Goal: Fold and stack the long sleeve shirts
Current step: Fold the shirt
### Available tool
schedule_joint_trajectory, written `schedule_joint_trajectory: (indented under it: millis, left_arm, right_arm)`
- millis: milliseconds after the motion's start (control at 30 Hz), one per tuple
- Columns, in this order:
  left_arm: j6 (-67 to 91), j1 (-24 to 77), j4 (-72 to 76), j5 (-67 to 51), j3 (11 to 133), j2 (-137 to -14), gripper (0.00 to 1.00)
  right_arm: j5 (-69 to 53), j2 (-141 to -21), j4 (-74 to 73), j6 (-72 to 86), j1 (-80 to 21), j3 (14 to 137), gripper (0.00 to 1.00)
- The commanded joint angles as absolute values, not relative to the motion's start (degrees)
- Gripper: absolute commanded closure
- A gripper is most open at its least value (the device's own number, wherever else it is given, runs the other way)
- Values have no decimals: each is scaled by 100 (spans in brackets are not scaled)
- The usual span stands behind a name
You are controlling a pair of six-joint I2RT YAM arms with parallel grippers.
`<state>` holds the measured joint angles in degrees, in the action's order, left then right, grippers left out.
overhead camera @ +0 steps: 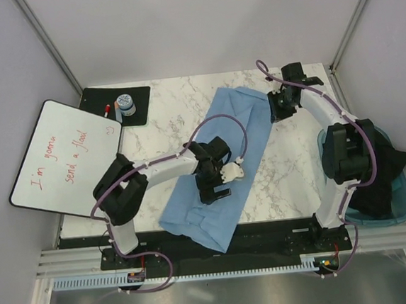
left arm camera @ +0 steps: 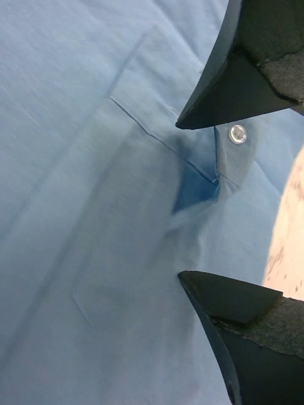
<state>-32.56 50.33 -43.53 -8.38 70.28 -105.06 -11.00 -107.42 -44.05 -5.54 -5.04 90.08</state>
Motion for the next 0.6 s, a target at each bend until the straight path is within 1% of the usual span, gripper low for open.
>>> schedule_joint_trajectory:
  millis: [0, 67, 133, 167, 200, 233, 267, 300, 333, 367, 467, 500, 567]
  left_arm:
    - [-1882, 4325, -4887, -1888, 7812, -9899, 1]
    - [-1688, 3853, -4826, -2301, 7980, -9582, 1]
    - [-1495, 3570, -4450, -2688, 7928, -8993, 1]
    - [-1416, 3351, -4221, -2742, 7745, -8774, 1]
    - [-1285, 3288, -3975, -2464, 7621, -8267, 1]
    - [-953, 3218, -3355, -2304, 7272, -8027, 1]
    - [-845, 2991, -3105, -2303, 7086, -7746, 1]
    - [-757, 2832, -2902, -2729, 6919, -7491, 1]
    - [-495, 2499, -2344, -2968, 6543, -6984, 1]
    - [-318, 2374, -2120, -3040, 6365, -6761, 1]
    - [173, 2206, -2065, -2209, 6135, -6171, 1]
    - [211, 2189, -2126, -1841, 6109, -6092, 1]
    - [-226, 2171, -2424, -1810, 6091, -6038, 1]
  right_arm:
    - [-1731, -11091, -4325, -273, -711, 9097, 75]
    - [-1679, -11284, -4211, -264, -861, 8992, 76]
    - [-1626, -11477, -4140, -272, -1089, 8982, 76]
    - [-1565, -11722, -4114, -272, -1246, 9026, 77]
    - [-1530, -11864, -4113, -290, -1309, 9157, 77]
    - [-1434, -12135, -4105, -316, -1388, 9237, 78]
    - [-1250, -12251, -4087, -360, -1450, 9316, 79]
    - [-1118, -12365, -4070, -395, -1572, 9490, 79]
    - [-994, -12584, -4043, -448, -1634, 9597, 80]
    - [-863, -12690, -4052, -474, -1670, 9719, 80]
    - [-730, -13243, -4061, -544, -1784, 10492, 80]
    - [-564, -13428, -4087, -580, -1836, 11147, 80]
    - [-370, -14139, -4262, -702, -1889, 12036, 80]
